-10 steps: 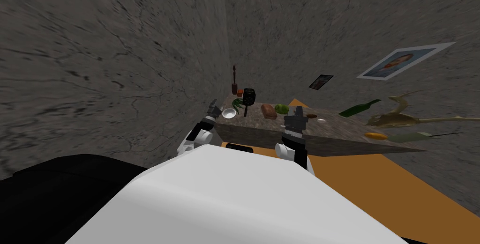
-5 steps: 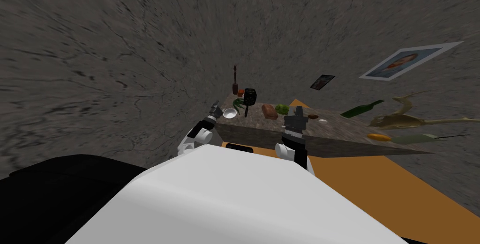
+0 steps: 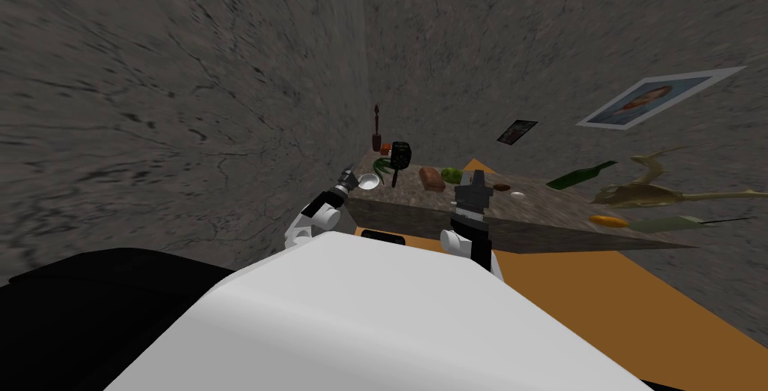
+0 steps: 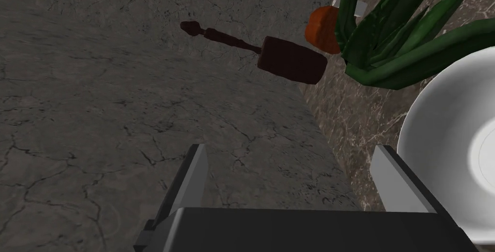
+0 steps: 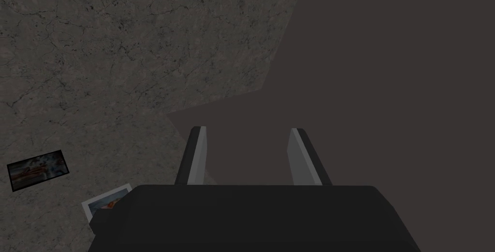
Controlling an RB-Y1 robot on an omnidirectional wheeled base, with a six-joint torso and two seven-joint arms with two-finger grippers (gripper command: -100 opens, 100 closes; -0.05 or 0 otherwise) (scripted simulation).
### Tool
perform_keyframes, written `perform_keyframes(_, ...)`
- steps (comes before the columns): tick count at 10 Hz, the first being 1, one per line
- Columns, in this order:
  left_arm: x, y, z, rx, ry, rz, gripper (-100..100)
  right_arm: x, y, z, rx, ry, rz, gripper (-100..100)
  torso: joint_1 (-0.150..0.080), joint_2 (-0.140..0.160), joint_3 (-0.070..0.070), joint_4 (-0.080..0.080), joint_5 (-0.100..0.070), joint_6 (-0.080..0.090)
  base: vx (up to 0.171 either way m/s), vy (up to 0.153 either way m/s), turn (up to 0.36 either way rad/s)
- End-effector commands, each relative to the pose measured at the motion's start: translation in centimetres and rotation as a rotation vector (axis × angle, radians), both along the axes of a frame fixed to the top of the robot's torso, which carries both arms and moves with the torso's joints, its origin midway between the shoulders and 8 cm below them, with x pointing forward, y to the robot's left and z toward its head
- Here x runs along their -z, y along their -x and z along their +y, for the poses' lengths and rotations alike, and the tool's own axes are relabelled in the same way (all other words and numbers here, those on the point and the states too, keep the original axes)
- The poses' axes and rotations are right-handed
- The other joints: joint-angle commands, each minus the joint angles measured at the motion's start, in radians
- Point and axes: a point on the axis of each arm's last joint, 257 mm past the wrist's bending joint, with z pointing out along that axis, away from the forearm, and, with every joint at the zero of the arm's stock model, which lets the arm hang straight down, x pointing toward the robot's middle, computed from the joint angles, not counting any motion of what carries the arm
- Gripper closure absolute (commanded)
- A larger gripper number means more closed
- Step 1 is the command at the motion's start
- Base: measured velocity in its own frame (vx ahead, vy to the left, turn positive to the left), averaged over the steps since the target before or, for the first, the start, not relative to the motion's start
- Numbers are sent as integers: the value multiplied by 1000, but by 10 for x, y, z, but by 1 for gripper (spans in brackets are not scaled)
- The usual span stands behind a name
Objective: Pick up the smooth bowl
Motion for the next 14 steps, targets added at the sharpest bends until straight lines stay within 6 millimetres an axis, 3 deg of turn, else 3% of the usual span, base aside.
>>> perform_keyframes(1,7,-3,-3,17,8,41,-100,0,0,0,0,0,0,0,0,0,0,0,0,0,0,0,0)
perform_keyframes(14,76,-11,-7,58,-7,365,-100,0,0,0,0,0,0,0,-1,0,0,0,0,0,3,-9,-10)
